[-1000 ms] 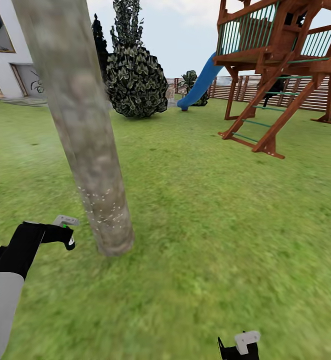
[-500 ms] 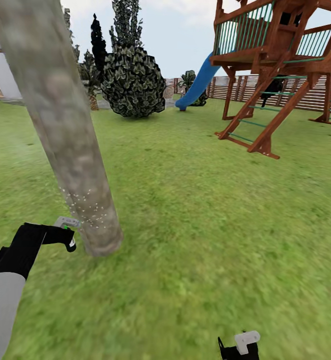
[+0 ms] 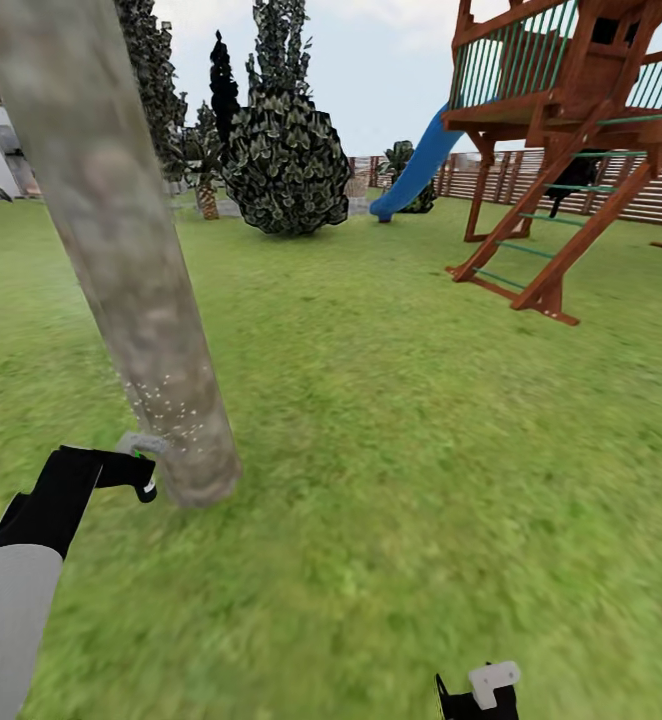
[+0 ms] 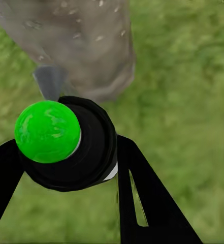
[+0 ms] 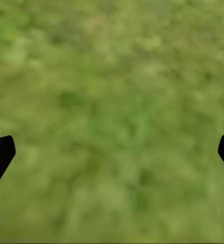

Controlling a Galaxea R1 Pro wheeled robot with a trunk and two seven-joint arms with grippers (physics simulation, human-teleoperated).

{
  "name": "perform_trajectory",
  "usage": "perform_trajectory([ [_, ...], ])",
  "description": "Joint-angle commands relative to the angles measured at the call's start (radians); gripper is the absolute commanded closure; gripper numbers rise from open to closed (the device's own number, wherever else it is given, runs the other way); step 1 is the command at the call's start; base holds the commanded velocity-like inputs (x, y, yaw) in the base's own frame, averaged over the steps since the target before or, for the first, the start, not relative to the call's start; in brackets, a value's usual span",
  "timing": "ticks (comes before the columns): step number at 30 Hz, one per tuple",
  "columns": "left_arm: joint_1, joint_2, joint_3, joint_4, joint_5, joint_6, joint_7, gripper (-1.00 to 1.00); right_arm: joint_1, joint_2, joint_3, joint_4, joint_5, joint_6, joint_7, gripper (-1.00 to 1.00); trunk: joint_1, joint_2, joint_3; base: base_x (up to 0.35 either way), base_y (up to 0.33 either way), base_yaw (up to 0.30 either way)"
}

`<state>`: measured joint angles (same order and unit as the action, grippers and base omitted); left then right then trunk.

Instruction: In the garden, pick up the pesticide atomizer on the floor and spray pesticide onto both trees until each tree trunk is fully covered.

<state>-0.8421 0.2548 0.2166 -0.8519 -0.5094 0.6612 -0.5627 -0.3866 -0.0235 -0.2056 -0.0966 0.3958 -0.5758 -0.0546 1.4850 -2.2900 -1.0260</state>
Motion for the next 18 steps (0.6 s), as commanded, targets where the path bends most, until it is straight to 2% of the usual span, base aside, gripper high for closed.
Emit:
perform_trajectory([
  [1, 0.0, 0.0, 0.001, 0.0, 0.001, 0.0, 0.0, 1.0, 0.0, -0.001, 0.0, 0.0, 0.0, 0.0, 0.0, -1.0, 0.0, 0.0, 0.0, 0.133, -0.273, 0.038],
  [16, 0.0, -0.002, 0.007, -0.007, 0.005, 0.0, 0.0, 1.0, 0.0, 0.0, 0.0, 0.0, 0.0, 0.0, -0.001, -1.0, 0.0, 0.0, 0.0, 0.114, -0.273, 0.002],
  [18, 0.0, -0.002, 0.035, -0.009, 0.005, 0.0, 0.0, 1.0, 0.0, 0.0, 0.0, 0.0, 0.0, 0.0, -0.001, -1.0, 0.0, 0.0, 0.0, 0.061, -0.273, 0.123],
])
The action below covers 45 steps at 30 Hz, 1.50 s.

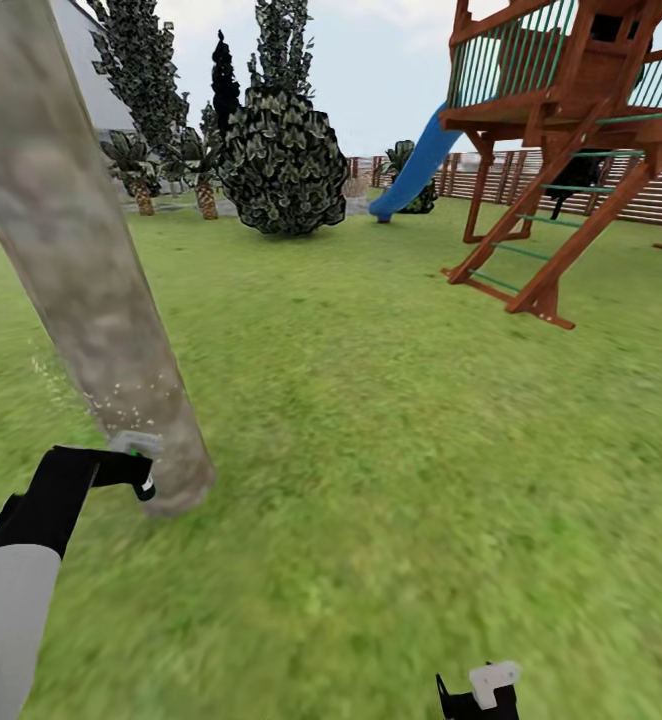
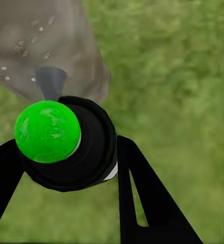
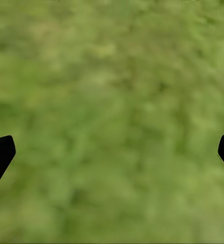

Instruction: In the garden, pick up the pesticide atomizer on the floor and spray pesticide onto both trees until each tree trunk is fully covered.

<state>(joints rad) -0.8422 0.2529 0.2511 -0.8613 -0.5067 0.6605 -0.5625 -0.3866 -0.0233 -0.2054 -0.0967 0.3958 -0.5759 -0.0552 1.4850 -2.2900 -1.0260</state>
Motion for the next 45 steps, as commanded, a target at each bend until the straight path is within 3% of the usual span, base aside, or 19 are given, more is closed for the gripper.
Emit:
perform_trajectory([
  [1, 0.0, -0.001, 0.011, 0.0, 0.002, 0.0, 0.0, 1.0, 0.0, 0.0, 0.0, 0.0, 0.0, 0.0, 0.0, -1.0, 0.0, 0.0, 0.0, 0.017, -0.273, 0.236],
  [6, 0.0, -0.001, 0.02, -0.002, 0.001, 0.0, 0.0, 1.0, 0.0, 0.0, 0.0, 0.0, 0.0, 0.0, 0.0, -1.0, 0.0, 0.0, 0.0, 0.003, -0.273, 0.269],
  [17, 0.0, -0.001, 0.02, -0.002, 0.003, -0.001, 0.066, 1.0, 0.0, 0.0, 0.0, 0.0, 0.0, 0.0, 0.0, -1.0, 0.0, 0.0, 0.0, 0.02, -0.273, 0.276],
  [29, 0.0, -0.001, 0.021, -0.002, 0.001, -0.001, 0.072, 1.0, 0.0, -0.001, 0.0, -0.001, 0.0, 0.0, 0.0, -1.0, 0.0, 0.0, 0.0, 0.206, -0.221, 0.037],
  [31, 0.0, -0.001, 0.021, -0.002, 0.002, -0.001, 0.099, 1.0, 0.0, 0.0, 0.0, 0.0, 0.0, 0.0, 0.0, -1.0, 0.0, 0.0, 0.0, 0.231, -0.201, 0.075],
  [45, 0.0, -0.001, 0.022, -0.004, 0.001, 0.0, 0.11, 1.0, 0.0, 0.0, 0.0, 0.0, 0.0, 0.0, 0.0, -1.0, 0.0, 0.0, 0.0, 0.184, -0.223, 0.273],
])
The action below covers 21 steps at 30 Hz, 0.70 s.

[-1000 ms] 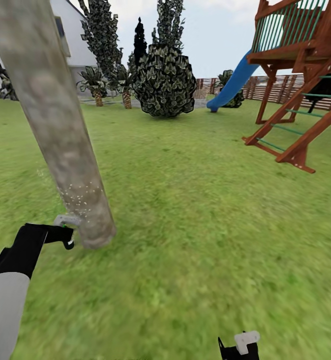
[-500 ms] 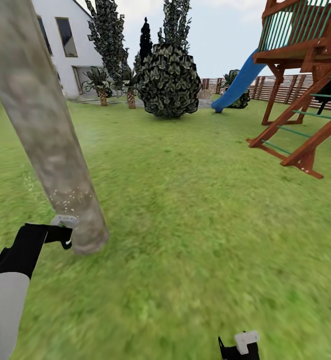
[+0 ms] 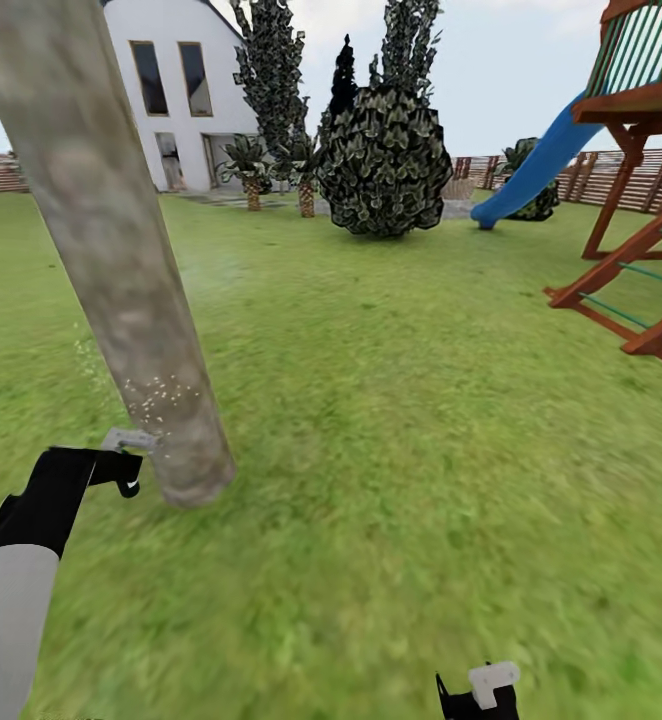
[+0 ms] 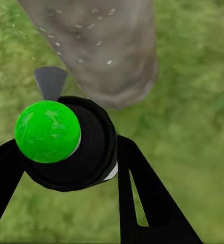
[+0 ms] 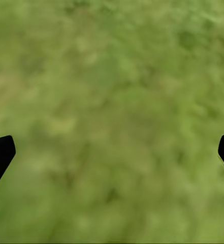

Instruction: In the garden, pick up the pesticide atomizer on the floor and spray pesticide onto both trees until each tree trunk is fully covered.

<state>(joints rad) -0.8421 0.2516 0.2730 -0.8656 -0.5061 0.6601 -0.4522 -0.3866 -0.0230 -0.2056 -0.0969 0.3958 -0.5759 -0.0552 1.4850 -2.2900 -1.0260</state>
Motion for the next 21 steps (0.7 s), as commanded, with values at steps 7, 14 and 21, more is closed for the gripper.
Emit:
perform_trajectory([
  [7, 0.0, -0.001, -0.001, 0.012, 0.003, -0.001, 0.038, 1.0, 0.0, 0.0, 0.0, 0.0, 0.0, 0.0, 0.001, -1.0, 0.0, 0.0, 0.0, 0.179, -0.226, 0.278],
  [14, 0.0, -0.027, -0.001, 0.004, 0.001, -0.001, 0.04, 1.0, 0.0, -0.002, 0.0, 0.0, 0.0, -0.001, 0.002, -1.0, 0.0, 0.0, 0.0, 0.146, -0.24, 0.066],
  [21, 0.085, -0.018, 0.112, 0.061, -0.002, -0.017, 0.063, 1.0, 0.0, 0.0, 0.0, 0.0, 0.0, -0.001, 0.0, -1.0, 0.0, 0.0, 0.0, 0.019, -0.269, 0.01],
])
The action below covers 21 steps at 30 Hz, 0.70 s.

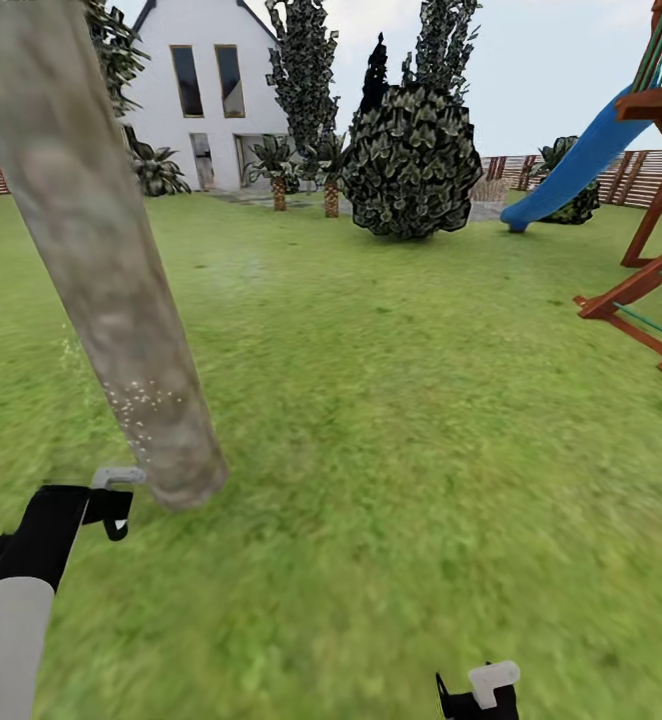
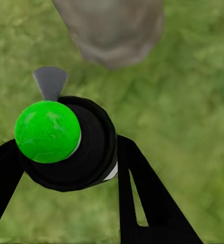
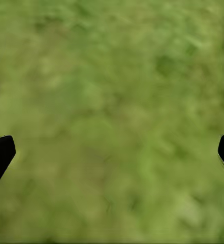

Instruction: In the garden, pick up the pesticide atomizer on the floor and spray pesticide onto both trees until each tree trunk is fully covered.

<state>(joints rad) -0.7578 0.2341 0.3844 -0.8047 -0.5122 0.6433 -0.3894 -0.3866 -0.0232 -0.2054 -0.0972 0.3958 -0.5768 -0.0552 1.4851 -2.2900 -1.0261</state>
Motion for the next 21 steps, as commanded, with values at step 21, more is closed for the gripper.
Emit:
perform_trajectory([
  [21, 0.008, -0.059, 0.007, -0.009, 0.009, 0.004, 0.09, 1.0, 0.0, 0.0, 0.0, 0.001, 0.0, 0.0, 0.002, -1.0, 0.0, 0.0, 0.0, 0.233, -0.18, 0.268],
])
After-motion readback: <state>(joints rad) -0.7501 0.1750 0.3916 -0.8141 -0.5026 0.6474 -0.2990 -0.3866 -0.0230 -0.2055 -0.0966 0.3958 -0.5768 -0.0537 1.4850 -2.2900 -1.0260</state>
